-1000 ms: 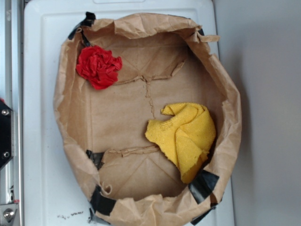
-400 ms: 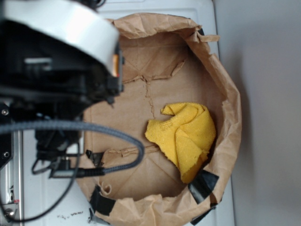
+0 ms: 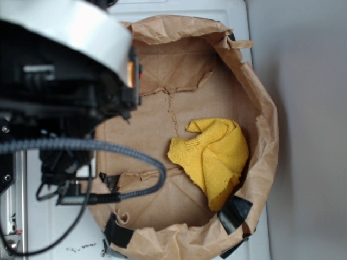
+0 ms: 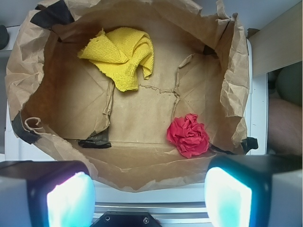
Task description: Grab the red paper.
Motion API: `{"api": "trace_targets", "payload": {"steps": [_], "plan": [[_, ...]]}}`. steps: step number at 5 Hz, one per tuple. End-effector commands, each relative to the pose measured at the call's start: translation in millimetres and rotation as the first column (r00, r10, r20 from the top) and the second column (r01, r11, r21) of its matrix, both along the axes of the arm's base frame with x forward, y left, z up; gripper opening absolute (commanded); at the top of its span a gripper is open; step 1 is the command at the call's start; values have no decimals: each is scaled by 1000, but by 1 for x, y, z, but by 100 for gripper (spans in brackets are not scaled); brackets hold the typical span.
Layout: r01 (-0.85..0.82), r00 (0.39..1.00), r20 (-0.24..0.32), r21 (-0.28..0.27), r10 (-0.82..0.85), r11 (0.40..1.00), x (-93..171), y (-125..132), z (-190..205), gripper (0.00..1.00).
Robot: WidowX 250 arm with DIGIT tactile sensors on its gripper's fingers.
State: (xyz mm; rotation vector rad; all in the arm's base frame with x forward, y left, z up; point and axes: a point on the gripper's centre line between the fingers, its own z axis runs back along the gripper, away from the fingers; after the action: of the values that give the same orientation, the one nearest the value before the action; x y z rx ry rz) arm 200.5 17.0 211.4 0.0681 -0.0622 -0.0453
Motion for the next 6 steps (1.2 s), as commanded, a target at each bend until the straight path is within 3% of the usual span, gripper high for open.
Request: {"api": "trace_targets", "payload": {"steps": [1, 2, 3, 6], "plan": [[18, 995, 99, 7, -18, 1000, 27, 21, -20, 100], [2, 997, 81, -14, -1, 1000, 44, 40, -38, 100], [0, 1000, 27, -6, 0, 1000, 61, 48, -67, 100], [127, 989, -73, 18, -125, 992, 36, 28, -141, 100]]}}
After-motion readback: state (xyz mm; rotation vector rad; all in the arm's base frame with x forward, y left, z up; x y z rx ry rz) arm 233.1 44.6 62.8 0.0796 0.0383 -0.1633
